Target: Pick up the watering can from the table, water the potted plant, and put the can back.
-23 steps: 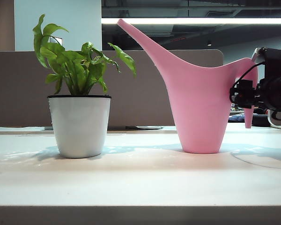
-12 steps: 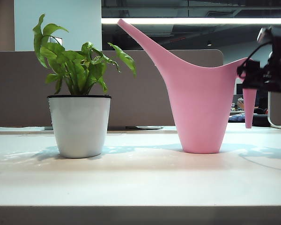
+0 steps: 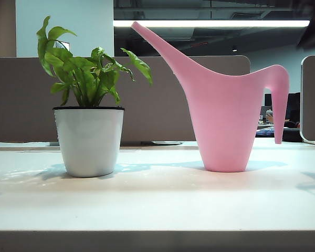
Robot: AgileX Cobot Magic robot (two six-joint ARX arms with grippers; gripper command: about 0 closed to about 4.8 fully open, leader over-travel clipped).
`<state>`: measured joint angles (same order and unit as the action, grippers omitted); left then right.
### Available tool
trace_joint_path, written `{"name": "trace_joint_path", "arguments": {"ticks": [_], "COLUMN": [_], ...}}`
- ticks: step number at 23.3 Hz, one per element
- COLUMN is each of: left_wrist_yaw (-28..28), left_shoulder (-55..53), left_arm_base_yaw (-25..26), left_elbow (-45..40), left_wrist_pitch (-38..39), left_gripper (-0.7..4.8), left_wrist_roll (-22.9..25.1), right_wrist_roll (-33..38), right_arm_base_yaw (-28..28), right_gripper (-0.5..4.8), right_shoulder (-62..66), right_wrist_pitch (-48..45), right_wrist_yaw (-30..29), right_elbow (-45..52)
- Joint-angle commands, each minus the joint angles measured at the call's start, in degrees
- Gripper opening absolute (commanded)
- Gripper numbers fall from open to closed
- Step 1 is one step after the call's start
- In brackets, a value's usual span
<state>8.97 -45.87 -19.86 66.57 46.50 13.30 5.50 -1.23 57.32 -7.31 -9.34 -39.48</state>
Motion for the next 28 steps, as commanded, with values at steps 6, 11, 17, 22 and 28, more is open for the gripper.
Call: {"name": "trace_joint_path", "arguments": {"ticks": [6, 11, 17, 22, 28], "left_wrist_yaw": [-1.2, -1.4, -1.2, -2.0, -2.5], "left_shoulder": [0.1, 2.3, 16.1, 21.6, 22.0], "left_arm_base_yaw": [-4.5, -4.5, -4.8, -4.8, -4.8], "left_elbow": [-1.5, -7.4, -23.6, -26.5, -33.3], "left_wrist_pitch": [-6.6, -11.1, -26.1, -21.8, -28.6], "left_gripper": [-0.05, -0.05, -0.05, -0.05, -0.05], "left_wrist_roll": [-0.4, -4.4, -5.1, -9.3, -6.6], "right_wrist_roll": [6.6, 1.5, -2.7, -0.4, -4.0], "right_arm_base_yaw": [-0.1, -0.1, -0.1, 0.0, -0.1], "right_gripper": [0.44, 0.36, -0.04, 0.00, -0.01], "right_shoulder": [-21.0, -31.5, -40.9, -46.8, -51.0], "right_wrist_pitch": [9.6, 18.8, 31.4, 40.2, 36.6], "right_wrist_yaw": [-8.4, -8.6, -8.2, 1.6, 1.3], "right_elbow": [-0.3, -0.3, -0.2, 0.2, 5.2]}}
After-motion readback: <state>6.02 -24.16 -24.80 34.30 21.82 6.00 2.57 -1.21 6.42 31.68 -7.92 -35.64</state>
